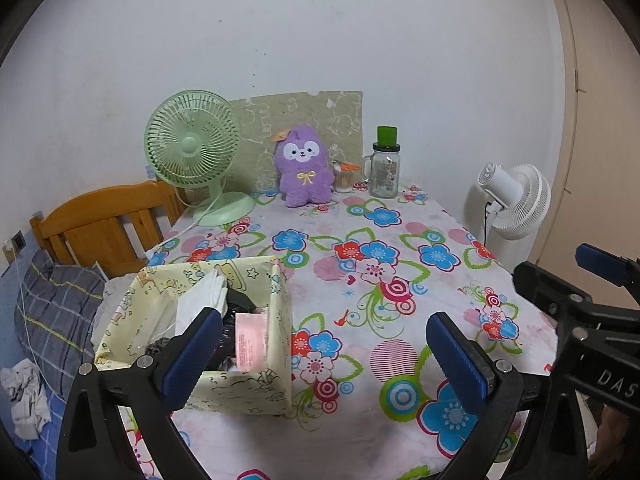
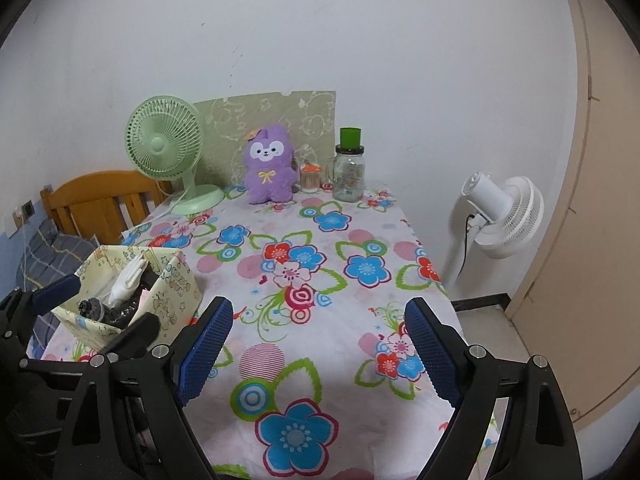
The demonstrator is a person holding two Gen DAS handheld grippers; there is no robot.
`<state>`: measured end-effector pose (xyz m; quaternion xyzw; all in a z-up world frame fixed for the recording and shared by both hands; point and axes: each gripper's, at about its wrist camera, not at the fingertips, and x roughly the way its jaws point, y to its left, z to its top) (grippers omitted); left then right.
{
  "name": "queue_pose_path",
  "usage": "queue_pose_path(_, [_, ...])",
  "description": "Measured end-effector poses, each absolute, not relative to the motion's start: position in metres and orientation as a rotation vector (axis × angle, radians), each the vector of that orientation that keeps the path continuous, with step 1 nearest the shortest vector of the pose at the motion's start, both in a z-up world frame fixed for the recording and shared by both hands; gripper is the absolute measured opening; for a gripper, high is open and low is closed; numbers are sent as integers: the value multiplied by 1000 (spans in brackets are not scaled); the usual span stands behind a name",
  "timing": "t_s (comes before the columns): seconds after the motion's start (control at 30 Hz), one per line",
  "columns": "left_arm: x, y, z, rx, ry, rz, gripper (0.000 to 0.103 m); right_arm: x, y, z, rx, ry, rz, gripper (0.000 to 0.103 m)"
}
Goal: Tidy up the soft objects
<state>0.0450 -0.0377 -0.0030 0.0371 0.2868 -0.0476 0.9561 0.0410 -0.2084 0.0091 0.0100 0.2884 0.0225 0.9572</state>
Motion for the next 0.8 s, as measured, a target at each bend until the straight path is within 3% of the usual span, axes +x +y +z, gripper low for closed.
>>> queue_pose_path(0.8, [40, -18, 9, 13, 529, -70, 103, 40, -212, 12, 46, 553, 36, 91])
